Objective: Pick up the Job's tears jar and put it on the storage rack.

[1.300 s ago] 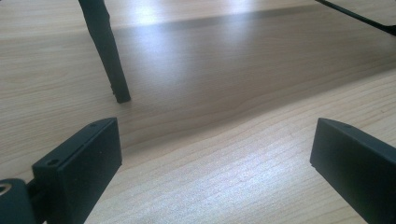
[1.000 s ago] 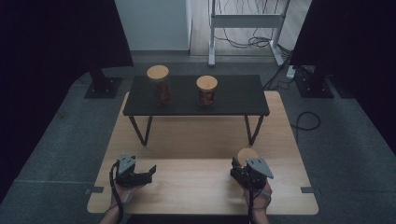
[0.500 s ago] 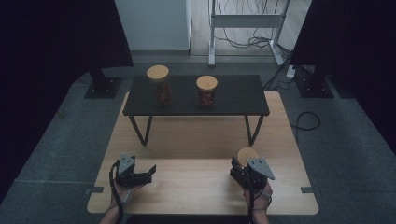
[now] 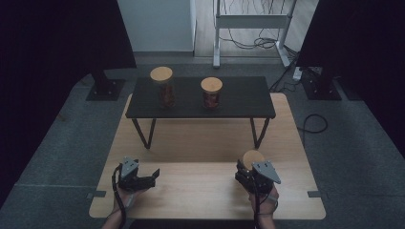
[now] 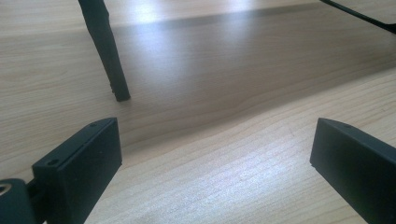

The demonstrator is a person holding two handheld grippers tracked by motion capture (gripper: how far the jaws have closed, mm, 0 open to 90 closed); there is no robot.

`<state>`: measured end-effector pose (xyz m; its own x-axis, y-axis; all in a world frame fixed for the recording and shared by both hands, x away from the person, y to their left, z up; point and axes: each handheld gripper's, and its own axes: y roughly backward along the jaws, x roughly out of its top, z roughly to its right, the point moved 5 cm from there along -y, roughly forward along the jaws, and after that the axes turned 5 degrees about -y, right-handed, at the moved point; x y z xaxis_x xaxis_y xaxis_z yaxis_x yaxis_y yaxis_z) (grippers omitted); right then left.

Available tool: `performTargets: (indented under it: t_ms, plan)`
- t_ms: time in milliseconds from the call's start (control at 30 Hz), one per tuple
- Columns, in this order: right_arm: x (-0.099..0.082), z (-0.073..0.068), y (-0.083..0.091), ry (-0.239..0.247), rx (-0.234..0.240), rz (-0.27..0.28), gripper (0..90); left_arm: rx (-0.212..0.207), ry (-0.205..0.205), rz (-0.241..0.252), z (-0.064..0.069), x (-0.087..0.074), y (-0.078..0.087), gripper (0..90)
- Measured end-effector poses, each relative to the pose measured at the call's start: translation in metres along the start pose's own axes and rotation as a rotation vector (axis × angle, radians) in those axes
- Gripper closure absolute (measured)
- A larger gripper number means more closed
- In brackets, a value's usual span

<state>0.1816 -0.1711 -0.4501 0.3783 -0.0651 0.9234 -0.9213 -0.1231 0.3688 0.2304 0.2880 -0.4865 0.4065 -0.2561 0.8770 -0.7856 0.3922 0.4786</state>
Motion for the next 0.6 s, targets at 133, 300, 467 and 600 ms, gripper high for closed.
performTargets:
  t_ms: [133, 300, 467, 600]
  plan:
    - [0.003, 0.0, 0.002, 0.0, 0.001, 0.01, 25.0, -0.001, -0.001, 0.0, 0.001, 0.0, -0.001, 1.8]
    - [0.008, 0.0, 0.005, -0.001, 0.002, 0.023, 25.0, 0.0, 0.001, 0.0, 0.0, 0.0, 0.0, 1.8]
    - [0.012, 0.0, 0.006, 0.003, 0.001, 0.03, 25.0, -0.001, -0.001, -0.001, 0.001, 0.0, -0.001, 1.8]
    - [0.017, -0.001, 0.007, 0.011, 0.0, 0.04, 25.0, 0.0, 0.002, -0.001, 0.0, 0.0, 0.0, 1.8]
